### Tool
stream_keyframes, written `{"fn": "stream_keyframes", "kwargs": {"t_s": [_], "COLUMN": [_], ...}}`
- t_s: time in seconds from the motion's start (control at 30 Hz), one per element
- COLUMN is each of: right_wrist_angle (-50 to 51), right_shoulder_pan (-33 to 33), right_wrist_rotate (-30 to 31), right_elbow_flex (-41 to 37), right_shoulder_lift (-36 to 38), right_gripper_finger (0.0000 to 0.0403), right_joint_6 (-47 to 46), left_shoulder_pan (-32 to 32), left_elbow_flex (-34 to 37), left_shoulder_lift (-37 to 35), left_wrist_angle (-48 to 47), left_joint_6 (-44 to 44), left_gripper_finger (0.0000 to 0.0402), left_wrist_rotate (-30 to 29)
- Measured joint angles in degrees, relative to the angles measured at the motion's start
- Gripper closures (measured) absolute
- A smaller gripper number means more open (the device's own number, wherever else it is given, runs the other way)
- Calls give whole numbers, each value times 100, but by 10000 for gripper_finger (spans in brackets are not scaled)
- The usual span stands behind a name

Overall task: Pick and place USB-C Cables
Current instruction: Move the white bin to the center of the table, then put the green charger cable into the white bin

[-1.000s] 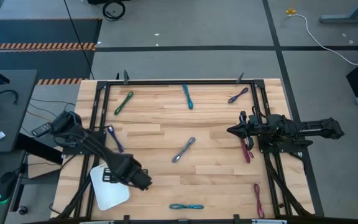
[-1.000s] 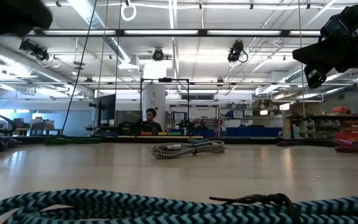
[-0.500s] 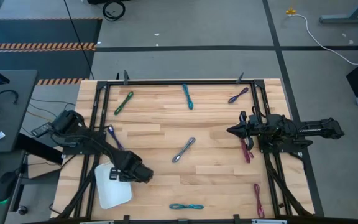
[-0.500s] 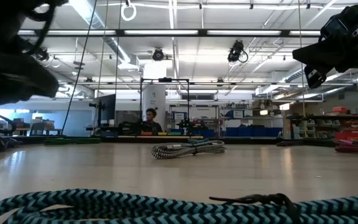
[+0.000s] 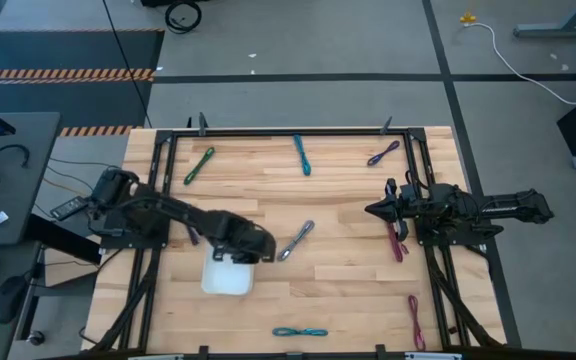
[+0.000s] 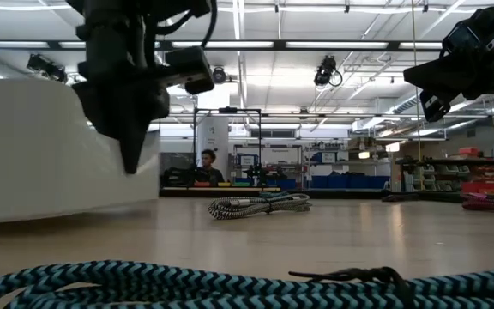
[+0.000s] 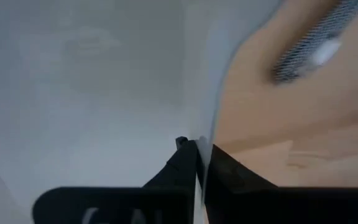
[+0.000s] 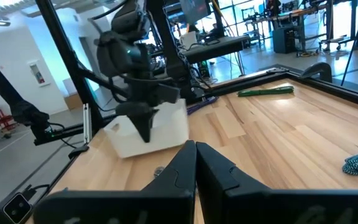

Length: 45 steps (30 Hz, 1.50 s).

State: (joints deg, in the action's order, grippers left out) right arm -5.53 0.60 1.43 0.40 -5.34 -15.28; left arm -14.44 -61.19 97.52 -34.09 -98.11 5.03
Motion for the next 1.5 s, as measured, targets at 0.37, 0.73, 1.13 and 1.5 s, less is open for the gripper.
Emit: {"fn": "stream_keyframes", "kwargs": {"t_s": [0.37, 0.73, 1.13, 1.5], "right_wrist_angle": [-22, -47, -115, -130], "right_shoulder_pan": [2, 0, 1, 2], "right_wrist_rotate": [-2, -2, 0, 0], "right_elbow_flex": [0, 0, 0, 0], "right_shoulder_lift": [2, 2, 2, 2], "right_gripper_finger": [392, 392, 392, 392], "right_joint_6": [1, 1, -1, 1], "left_shoulder_pan": [504, 1784, 6073, 7352], "left_elbow_flex": [-2, -1179, -1047, -577], "left_shoulder_lift": [-289, -1955, -1539, 186], "left_wrist_angle": [1294, -1204, -2916, -2465], "left_joint_6": [788, 2830, 6599, 7344], "left_gripper_finger": [202, 149, 207, 147], "left_wrist_rotate": [1513, -200, -1398, -1103]}}
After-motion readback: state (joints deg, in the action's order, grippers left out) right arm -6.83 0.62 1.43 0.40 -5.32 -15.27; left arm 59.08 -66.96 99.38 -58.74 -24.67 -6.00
